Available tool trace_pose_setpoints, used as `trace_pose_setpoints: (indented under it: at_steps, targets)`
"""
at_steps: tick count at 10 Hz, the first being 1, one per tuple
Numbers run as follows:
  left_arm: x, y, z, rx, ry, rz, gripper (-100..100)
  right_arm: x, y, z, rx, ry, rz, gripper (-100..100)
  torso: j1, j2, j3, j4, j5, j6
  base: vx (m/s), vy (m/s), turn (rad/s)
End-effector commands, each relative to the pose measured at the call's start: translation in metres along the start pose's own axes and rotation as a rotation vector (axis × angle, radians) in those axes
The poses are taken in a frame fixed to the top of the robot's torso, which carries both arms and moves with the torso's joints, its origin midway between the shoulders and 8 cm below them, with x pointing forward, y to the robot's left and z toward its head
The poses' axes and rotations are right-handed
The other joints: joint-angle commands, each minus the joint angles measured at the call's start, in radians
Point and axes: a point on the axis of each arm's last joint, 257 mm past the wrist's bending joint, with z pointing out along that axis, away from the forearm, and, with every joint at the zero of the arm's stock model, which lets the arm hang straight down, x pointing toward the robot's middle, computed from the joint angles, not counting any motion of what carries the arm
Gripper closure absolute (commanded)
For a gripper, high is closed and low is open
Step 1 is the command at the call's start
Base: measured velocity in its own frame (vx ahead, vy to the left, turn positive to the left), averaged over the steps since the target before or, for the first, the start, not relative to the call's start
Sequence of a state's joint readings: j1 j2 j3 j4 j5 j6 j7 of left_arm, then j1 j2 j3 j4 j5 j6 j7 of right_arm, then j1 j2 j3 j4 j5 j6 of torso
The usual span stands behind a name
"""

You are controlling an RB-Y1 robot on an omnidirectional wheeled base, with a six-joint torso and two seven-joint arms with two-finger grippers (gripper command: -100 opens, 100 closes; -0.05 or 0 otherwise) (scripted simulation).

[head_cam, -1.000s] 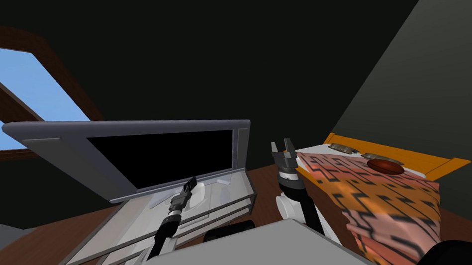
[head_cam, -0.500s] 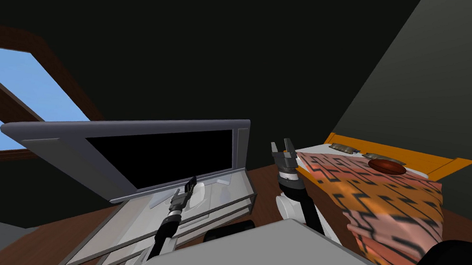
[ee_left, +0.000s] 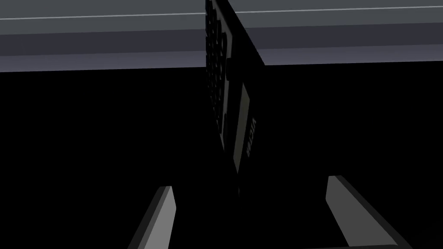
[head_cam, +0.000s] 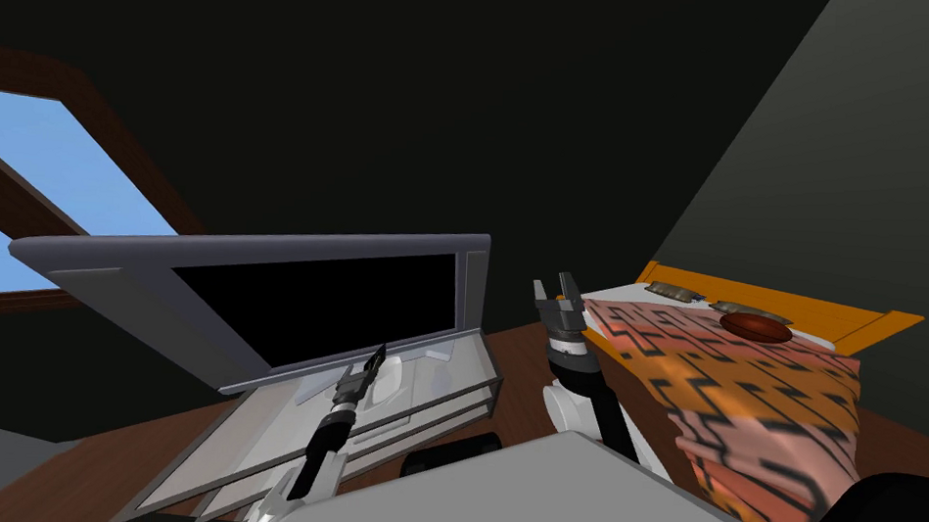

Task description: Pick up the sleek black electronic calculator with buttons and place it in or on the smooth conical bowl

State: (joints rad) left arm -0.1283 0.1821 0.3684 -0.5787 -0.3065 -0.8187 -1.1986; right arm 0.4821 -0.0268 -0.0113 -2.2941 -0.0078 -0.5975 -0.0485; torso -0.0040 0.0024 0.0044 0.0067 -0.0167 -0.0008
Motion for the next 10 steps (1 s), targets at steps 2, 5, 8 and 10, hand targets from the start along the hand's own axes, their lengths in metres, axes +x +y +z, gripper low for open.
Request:
trace_pose_setpoints:
  at_steps: [2,5,8,10]
  targets:
    - [-0.009,0.006,0.014,0.000,0.003,-0.006,-100,0.000,0.000,0.000,0.000,0.000,0.000,0,-0.001,0.001,0.001,0.000,0.000,0.000,-0.085,-0.052,0.001]
    - [-0.025,0.016,0.035,0.000,0.005,-0.011,-100,0.000,0.000,0.000,0.000,0.000,0.000,0,0.001,-0.001,0.000,0.000,0.000,0.000,-0.057,-0.038,0.001]
    - [-0.033,0.021,0.044,0.000,0.002,-0.011,-100,0.000,0.000,0.000,0.000,0.000,0.000,0,0.000,0.001,0.000,0.000,0.000,0.000,-0.065,-0.036,0.001]
    - [-0.033,0.022,0.045,-0.002,0.005,-0.013,0,0.000,0.000,0.000,0.000,0.000,0.000,0,0.003,-0.003,-0.002,-0.001,0.001,0.000,-0.003,-0.002,0.000]
